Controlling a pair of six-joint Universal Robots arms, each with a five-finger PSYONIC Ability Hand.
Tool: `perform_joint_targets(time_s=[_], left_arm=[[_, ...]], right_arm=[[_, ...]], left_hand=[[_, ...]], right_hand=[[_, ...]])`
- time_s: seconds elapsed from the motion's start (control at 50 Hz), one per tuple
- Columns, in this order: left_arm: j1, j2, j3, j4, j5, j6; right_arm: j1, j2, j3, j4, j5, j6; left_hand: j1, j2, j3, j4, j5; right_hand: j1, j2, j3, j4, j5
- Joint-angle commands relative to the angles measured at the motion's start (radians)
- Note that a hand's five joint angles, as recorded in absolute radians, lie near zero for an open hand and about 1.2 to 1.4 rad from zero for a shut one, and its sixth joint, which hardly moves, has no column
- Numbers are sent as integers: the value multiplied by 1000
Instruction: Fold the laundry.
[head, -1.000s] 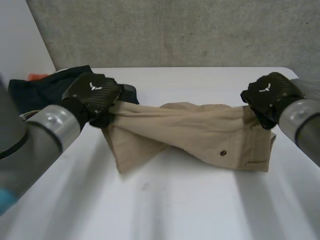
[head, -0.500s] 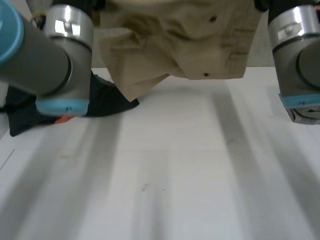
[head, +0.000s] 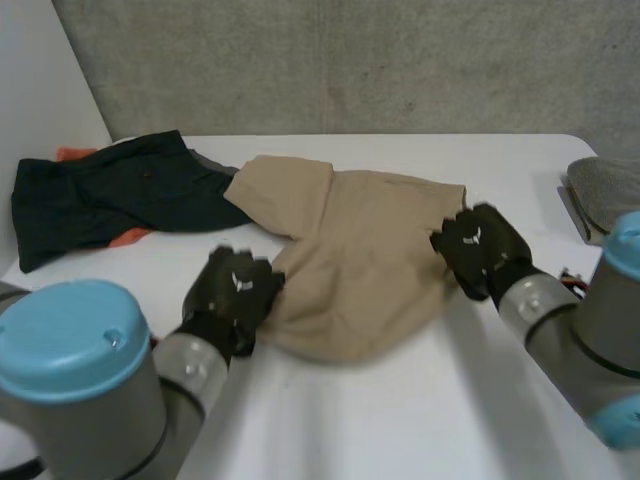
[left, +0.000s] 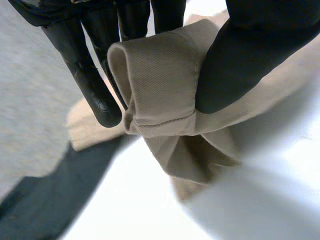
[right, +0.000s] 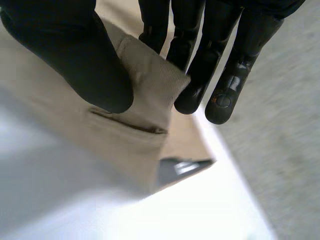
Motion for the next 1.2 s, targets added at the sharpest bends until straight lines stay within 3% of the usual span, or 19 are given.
perform_joint_targets(time_s=[0.02,0.12,0.2,0.34,0.48,0.64,0.8,0.94,0.98,1.02,1.04,1.1,1.2], left_arm=[[-53,170,-78,-336,1,2],[-108,230,-90,-591,15,4],[-142,235,-53,-654,21,2],[-127,160,22,-435,15,4],[-19,45,126,-254,20,8],[39,-244,390,-40,14,120],[79,-540,667,157,6,303],[84,-692,806,271,1,352],[84,-724,830,279,0,358],[84,-732,833,279,-8,357],[82,-730,829,282,-22,357],[76,-715,815,285,-51,354],[71,-586,723,288,-91,341]], right_arm=[[-29,-208,33,547,-3,-42],[-123,-334,77,700,-9,-175],[-160,-372,90,726,-21,-234],[-163,-361,101,683,-47,-223],[-157,-305,73,478,-51,-124],[-146,-76,-71,211,-25,-47],[-82,270,-338,44,153,-56],[-60,473,-496,-45,183,-73],[-48,516,-525,-96,187,-77],[-37,527,-533,-131,192,-76],[-30,521,-531,-160,192,-71],[-26,486,-518,-182,193,-56],[-33,311,-420,-174,195,7]], left_hand=[[282,199,208,198,234],[282,199,208,198,234],[282,199,208,198,234],[282,199,208,198,234],[282,199,208,198,234],[282,199,208,198,234],[282,199,208,198,234],[282,199,208,198,234],[-100,-184,-175,-184,-148],[-543,-626,-617,-627,-591],[-940,-1023,-1014,-1024,-987],[-940,-1023,-1014,-1024,-987],[-940,-1023,-1014,-1024,-987]], right_hand=[[435,229,213,209,233],[435,229,213,209,233],[435,229,213,209,233],[435,229,213,209,233],[435,229,213,209,233],[435,229,213,209,233],[435,229,213,209,233],[435,229,213,209,233],[-60,-266,-282,-286,-262],[-786,-993,-1008,-1013,-989],[-786,-993,-1008,-1013,-989],[-786,-993,-1008,-1013,-989],[-786,-993,-1008,-1013,-989]])
